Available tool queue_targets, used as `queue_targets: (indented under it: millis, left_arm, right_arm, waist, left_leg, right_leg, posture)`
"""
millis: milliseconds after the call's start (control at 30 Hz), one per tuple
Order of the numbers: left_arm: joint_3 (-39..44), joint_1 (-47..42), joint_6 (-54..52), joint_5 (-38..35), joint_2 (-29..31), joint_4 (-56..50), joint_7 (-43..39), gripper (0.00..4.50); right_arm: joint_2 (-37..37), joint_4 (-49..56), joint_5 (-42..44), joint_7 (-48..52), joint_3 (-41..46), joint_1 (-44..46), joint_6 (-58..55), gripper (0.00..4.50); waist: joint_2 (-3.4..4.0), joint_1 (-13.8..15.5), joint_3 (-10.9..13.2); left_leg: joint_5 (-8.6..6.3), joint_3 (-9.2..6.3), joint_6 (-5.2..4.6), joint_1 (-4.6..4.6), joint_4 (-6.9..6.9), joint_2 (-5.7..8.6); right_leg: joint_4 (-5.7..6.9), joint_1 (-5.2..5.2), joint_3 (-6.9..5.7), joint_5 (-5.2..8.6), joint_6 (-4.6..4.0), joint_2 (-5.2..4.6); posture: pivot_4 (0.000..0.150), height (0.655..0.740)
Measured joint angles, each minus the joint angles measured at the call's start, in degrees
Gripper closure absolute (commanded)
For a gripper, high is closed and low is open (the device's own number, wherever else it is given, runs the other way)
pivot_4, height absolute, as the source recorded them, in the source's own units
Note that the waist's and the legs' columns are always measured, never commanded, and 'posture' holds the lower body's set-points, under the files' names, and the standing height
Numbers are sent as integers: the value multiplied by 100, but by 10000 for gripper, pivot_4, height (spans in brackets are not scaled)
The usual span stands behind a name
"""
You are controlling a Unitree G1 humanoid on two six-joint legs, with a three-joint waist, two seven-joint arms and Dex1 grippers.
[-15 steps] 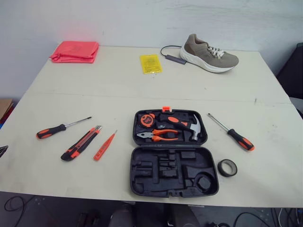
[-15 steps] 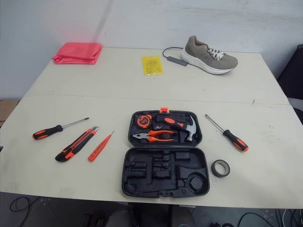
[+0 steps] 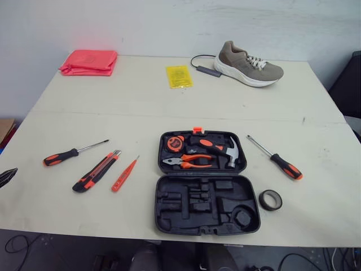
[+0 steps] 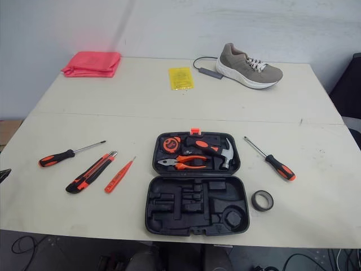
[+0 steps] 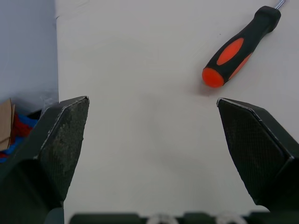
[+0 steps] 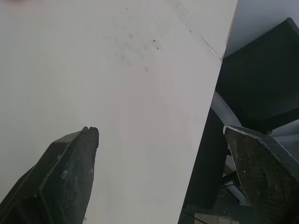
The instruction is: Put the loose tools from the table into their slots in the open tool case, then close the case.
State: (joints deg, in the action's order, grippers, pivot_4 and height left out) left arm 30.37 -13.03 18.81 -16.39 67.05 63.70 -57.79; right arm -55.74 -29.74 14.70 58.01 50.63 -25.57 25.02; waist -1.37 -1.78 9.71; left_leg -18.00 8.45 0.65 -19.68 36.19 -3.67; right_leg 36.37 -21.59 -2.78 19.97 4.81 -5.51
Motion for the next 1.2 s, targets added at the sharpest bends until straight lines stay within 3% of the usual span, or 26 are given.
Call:
queue_targets:
  millis: [433, 600, 667, 767, 1000, 1200]
  left_arm:
    - [3, 6, -13, -31, -189, -259, -182, 425]
    - [-11, 1, -212, -154, -437, -746, -435, 425]
    - [-128, 0, -404, -244, -604, -1288, -629, 425]
    - [-489, 303, -906, -421, -983, -2931, -824, 425]
    - [-1248, 833, -2566, -867, -1603, -6075, -446, 425]
    - [-1761, 820, -3050, -816, -1974, -6896, -76, 425]
  right_arm:
    - [1, 84, 2, -34, -319, 269, -33, 0]
    - [2, 583, 175, -32, -376, 476, -391, 0]
    - [4, 1032, 314, -25, -574, 608, -690, 0]
    - [14, 1862, 563, 26, -923, 740, -1260, 0]
    - [15, 3613, 938, 115, -1766, 950, -2358, 0]
    - [43, 3990, 839, 102, -2671, 1530, -2774, 0]
  waist:
    - [-3, 0, -3]
    - [-3, -3, -3]
    - [-4, 1, -4]
    - [1, 3, -4]
    - [-3, 17, -3]
    - [-3, 18, -3]
  left_leg:
    - [1, 4, 2, 4, 0, 0]
    - [1, 4, 2, 3, 5, -1]
    - [3, 2, 5, 3, 5, -2]
    - [3, 2, 5, -1, 12, -1]
    - [3, -10, 7, -14, 25, -5]
    - [4, -6, 7, -13, 37, -5]
  right_leg:
    - [5, 0, 4, 0, 0, 0]
    - [11, 0, 6, 0, 0, 0]
    - [12, -1, 5, 0, 0, 1]
    - [16, 0, 15, 0, 1, -3]
    - [14, -1, 52, 0, 1, 6]
    - [15, -1, 58, -1, 2, 13]
  posture:
    - [1500, 7400]
    - [1500, 7400]
    - [1500, 7400]
    - [1500, 7400]
    - [1500, 7400]
    - [1500, 7400]
